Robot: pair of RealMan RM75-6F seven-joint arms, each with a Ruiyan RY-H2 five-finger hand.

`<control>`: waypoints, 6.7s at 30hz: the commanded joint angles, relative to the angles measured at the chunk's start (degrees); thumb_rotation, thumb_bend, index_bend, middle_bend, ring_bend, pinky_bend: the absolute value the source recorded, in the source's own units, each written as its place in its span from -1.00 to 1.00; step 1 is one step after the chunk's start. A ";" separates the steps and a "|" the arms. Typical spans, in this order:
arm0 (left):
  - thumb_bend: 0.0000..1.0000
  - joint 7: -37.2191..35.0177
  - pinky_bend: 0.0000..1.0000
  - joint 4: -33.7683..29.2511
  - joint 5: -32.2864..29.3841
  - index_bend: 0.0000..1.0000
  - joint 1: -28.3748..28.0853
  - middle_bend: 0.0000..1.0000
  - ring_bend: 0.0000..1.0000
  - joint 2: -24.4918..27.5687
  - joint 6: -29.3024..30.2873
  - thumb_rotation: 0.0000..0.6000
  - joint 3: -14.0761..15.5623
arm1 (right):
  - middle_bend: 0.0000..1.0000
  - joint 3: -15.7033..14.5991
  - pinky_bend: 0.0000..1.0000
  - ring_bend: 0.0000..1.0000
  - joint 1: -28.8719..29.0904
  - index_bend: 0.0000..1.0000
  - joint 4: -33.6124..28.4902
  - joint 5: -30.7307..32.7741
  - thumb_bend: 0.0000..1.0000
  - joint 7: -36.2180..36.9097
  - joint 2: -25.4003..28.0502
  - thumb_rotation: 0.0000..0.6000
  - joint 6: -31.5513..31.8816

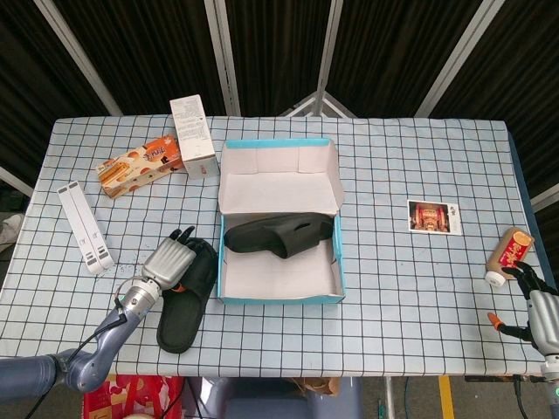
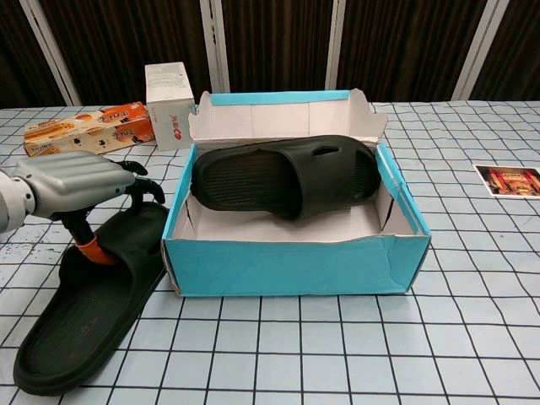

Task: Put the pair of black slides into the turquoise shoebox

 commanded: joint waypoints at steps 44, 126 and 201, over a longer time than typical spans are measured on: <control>-0.03 52.85 -0.63 -21.04 9.53 -0.42 -29.81 -0.06 -0.87 9.61 -5.83 1.00 -8.37 | -0.73 -0.43 -0.46 -0.55 -0.57 -0.53 0.03 -1.43 -0.53 3.86 1.07 1.00 0.39; -0.11 26.19 -0.63 19.81 42.69 -0.37 -34.00 -0.02 -0.82 -14.70 -17.80 1.00 2.06 | -0.73 -0.07 -0.46 -0.55 -0.70 -0.53 0.43 -0.83 -0.53 6.25 1.55 1.00 -0.43; -0.85 50.93 -0.69 -4.56 11.49 -1.00 -21.84 -0.90 -1.00 -8.78 -5.33 1.00 -5.37 | -0.71 -0.06 -0.46 -0.55 -0.20 -0.53 0.34 -0.39 -0.53 6.03 1.38 1.00 -1.21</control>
